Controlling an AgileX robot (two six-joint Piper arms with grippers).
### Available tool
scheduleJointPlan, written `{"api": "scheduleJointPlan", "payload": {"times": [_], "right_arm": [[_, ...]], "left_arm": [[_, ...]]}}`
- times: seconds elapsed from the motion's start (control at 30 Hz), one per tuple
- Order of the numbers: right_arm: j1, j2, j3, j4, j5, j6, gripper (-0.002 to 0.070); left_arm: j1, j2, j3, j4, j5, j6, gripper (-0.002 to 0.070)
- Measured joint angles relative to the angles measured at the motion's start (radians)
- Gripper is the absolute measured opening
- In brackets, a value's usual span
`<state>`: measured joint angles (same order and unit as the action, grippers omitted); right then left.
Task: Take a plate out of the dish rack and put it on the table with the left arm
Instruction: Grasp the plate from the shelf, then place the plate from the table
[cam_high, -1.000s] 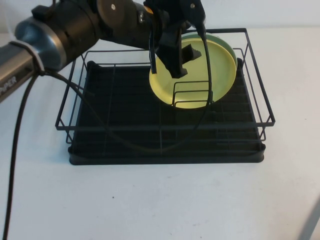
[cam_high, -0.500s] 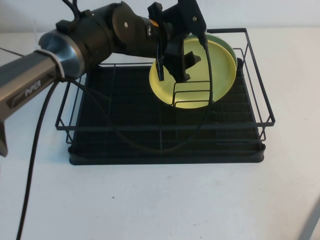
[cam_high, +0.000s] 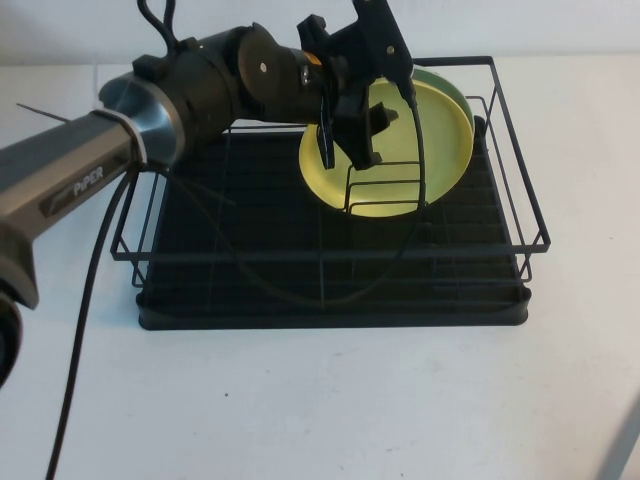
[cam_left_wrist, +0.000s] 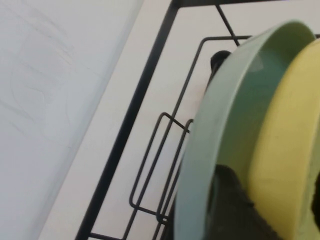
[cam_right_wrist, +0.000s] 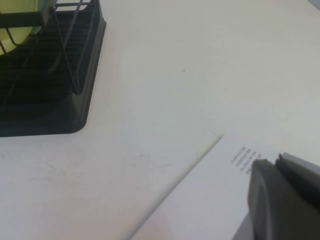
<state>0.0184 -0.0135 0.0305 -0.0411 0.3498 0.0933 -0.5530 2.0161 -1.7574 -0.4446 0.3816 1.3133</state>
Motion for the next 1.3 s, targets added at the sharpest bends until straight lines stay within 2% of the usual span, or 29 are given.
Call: {"api": "scheduleJointPlan", "payload": {"times": [0.17,0.27,0.63,1.03,1.13,1.3], "right_arm": [[0.0,0.0,0.0,0.0,0.0,0.0,-0.002],[0.0,0.0,0.0,0.0,0.0,0.0,-0.002],[0.0,0.0,0.0,0.0,0.0,0.0,-0.002],[0.0,0.0,0.0,0.0,0.0,0.0,-0.002],[0.0,0.0,0.0,0.0,0.0,0.0,-0.002],[0.0,0.0,0.0,0.0,0.0,0.0,-0.002]], "left_arm": [[0.0,0.0,0.0,0.0,-0.035,0.0,0.0151],[0.0,0.0,0.0,-0.006,-0.033,0.006,0.0071],[-0.003,-0.048,0.002,-0.006,-0.024,0.04,0.0064],[-0.003,-0.268,0.002,-0.007,-0.025,0.115,0.0057],[-0.003,-0.354,0.002,-0.007,0.07,0.009,0.0057],[-0.003,-0.486,-0.002,0.017,0.413,-0.331,0.0057]]}}
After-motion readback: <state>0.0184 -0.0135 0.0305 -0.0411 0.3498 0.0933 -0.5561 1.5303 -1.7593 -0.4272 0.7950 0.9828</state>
